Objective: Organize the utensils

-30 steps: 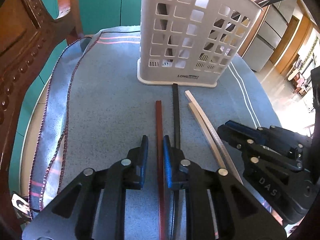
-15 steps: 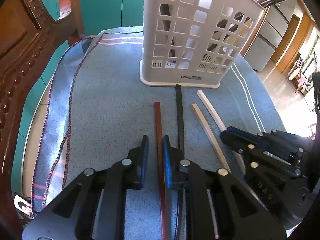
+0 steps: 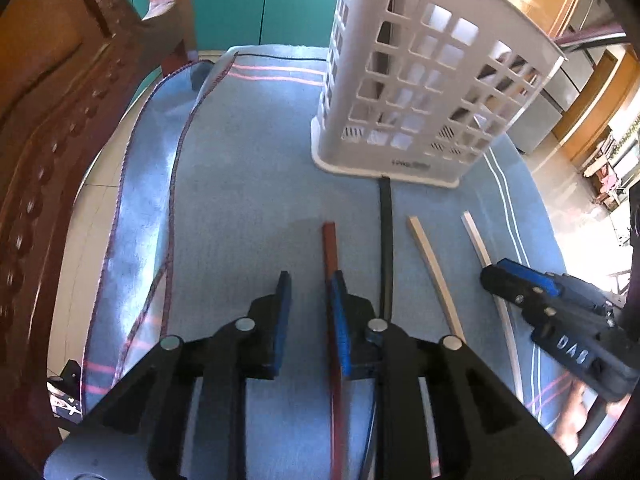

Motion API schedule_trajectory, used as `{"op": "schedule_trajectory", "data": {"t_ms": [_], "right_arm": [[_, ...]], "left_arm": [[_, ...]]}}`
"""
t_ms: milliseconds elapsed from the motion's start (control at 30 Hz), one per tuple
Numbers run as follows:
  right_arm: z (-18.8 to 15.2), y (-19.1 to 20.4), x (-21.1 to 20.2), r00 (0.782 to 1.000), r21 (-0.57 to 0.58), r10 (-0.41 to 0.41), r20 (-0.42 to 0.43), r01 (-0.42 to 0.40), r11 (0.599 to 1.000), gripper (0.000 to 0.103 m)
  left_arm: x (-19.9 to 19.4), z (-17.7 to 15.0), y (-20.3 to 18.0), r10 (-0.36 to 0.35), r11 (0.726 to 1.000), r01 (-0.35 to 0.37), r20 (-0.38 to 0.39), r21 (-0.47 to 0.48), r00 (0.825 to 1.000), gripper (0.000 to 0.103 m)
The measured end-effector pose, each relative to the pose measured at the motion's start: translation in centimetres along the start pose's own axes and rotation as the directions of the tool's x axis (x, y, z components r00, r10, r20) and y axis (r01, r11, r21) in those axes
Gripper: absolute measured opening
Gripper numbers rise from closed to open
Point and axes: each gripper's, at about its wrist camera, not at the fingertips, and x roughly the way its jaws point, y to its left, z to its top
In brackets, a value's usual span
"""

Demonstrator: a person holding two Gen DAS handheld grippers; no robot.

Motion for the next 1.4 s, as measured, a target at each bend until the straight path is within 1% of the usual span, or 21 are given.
{"op": "schedule_trajectory", "data": {"t_ms": [67,133,200,233,333,500,567,633,700,967,1400], "right_arm": [[0.6,0.8,0.6,1.0,-0.017,-0.023,-0.004,0.023,1.0,0.024],[1.1,1.4,1.2,0.997,-0.055,-0.077,0.006,0.077,0.996,0.024],[1.2,2.0,1.5,0.993,-0.087,-0.119,0.015,0.12,0.989,0.024],[1.2,2.2,1.5,0.991,-0.097,-0.132,0.019,0.133,0.986,0.024],[1.2,2.8,1.7,0.987,-0.117,-0.159,0.033,0.162,0.98,0.026],[1.2,2.4,1.5,0.986,-0.119,-0.159,0.043,0.163,0.979,0.027],[1.5,3.3,2.1,0.985,-0.125,-0.163,0.049,0.168,0.978,0.027],[1.2,3.4,2.0,0.985,-0.127,-0.167,0.055,0.172,0.977,0.027],[0.9,3.4,1.9,0.985,-0.123,-0.165,0.056,0.171,0.978,0.027],[0.8,3.4,1.9,0.985,-0.126,-0.163,0.058,0.169,0.978,0.027],[0.7,3.5,1.8,0.983,-0.127,-0.168,0.073,0.177,0.976,0.027]], "left_arm": [[0.5,0.7,-0.5,0.016,1.0,-0.016,-0.002,0.018,1.0,0.025],[1.2,1.1,-1.0,0.034,0.999,-0.034,-0.012,0.039,0.999,0.028],[1.6,1.6,-1.4,0.07,0.995,-0.07,-0.003,0.066,0.998,0.028],[1.8,1.6,-1.8,0.089,0.993,-0.089,-0.002,0.08,0.996,0.028],[1.9,1.6,-2.2,0.107,0.99,-0.106,-0.003,0.088,0.994,0.03],[2.1,1.7,-2.3,0.108,0.989,-0.108,0.001,0.097,0.994,0.03],[2.2,1.6,-2.5,0.113,0.988,-0.113,0.004,0.102,0.994,0.03],[2.2,1.3,-3.1,0.12,0.987,-0.121,0.008,0.111,0.993,0.03],[1.7,0.7,-3.3,0.121,0.986,-0.122,0.01,0.114,0.993,0.032],[1.2,0.1,-3.9,0.118,0.985,-0.119,0.012,0.128,0.993,0.039],[1.3,0.0,-3.8,0.12,0.984,-0.121,0.016,0.132,0.993,0.039]]}}
